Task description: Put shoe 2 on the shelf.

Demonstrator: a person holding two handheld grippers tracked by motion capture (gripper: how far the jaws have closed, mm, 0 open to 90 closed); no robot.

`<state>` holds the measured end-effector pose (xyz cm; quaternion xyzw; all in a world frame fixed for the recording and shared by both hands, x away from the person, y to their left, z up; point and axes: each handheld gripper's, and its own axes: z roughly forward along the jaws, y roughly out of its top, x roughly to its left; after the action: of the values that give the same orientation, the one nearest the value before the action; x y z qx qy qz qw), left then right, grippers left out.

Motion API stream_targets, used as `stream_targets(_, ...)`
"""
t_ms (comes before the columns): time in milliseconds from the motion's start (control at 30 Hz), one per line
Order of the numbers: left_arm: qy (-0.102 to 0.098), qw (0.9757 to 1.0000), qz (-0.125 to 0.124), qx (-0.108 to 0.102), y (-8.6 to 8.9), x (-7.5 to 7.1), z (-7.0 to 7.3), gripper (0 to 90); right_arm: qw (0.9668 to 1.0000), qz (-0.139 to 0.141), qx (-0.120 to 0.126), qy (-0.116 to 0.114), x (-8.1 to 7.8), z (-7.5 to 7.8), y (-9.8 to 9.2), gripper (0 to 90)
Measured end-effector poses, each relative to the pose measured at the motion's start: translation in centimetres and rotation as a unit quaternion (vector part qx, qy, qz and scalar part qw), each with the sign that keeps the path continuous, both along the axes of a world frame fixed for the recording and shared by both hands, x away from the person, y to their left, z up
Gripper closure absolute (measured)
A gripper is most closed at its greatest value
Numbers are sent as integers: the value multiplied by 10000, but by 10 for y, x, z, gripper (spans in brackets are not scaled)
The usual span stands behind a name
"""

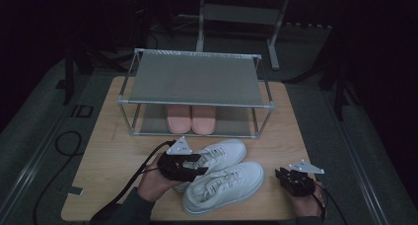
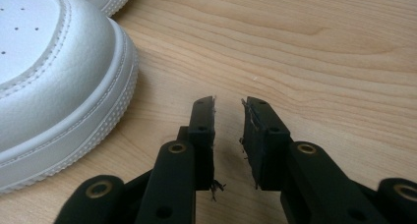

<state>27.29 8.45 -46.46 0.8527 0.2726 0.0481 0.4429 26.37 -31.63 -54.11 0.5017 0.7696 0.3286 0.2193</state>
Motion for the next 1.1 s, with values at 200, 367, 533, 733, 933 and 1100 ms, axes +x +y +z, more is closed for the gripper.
stream_targets(200, -40, 9999, 6, 112, -4, -4, -2, 468, 10000, -5, 21, -1, 0, 0, -1, 715)
stream_targets(367, -19, 9998, 75, 188, -6, -5, -4, 465, 10000, -2, 24, 11, 0, -1, -1, 706)
stream_targets(533, 109, 9998, 73, 148, -9, -6, -7, 418, 10000, 15, 22, 19, 0, -1, -1, 698)
stream_targets(733, 192, 9994, 72, 272, -11, -6, -10, 412, 10000, 8, 44, -1, -1, 0, -2, 697)
stream_targets(933, 235, 9993, 29, 279, -12, -5, -11, 416, 10000, 34, 39, 12, 0, -1, -1, 696)
stream_targets(1100, 240, 9994, -52, 249, -15, -8, -11, 414, 10000, 33, 42, 11, 0, -1, -1, 695)
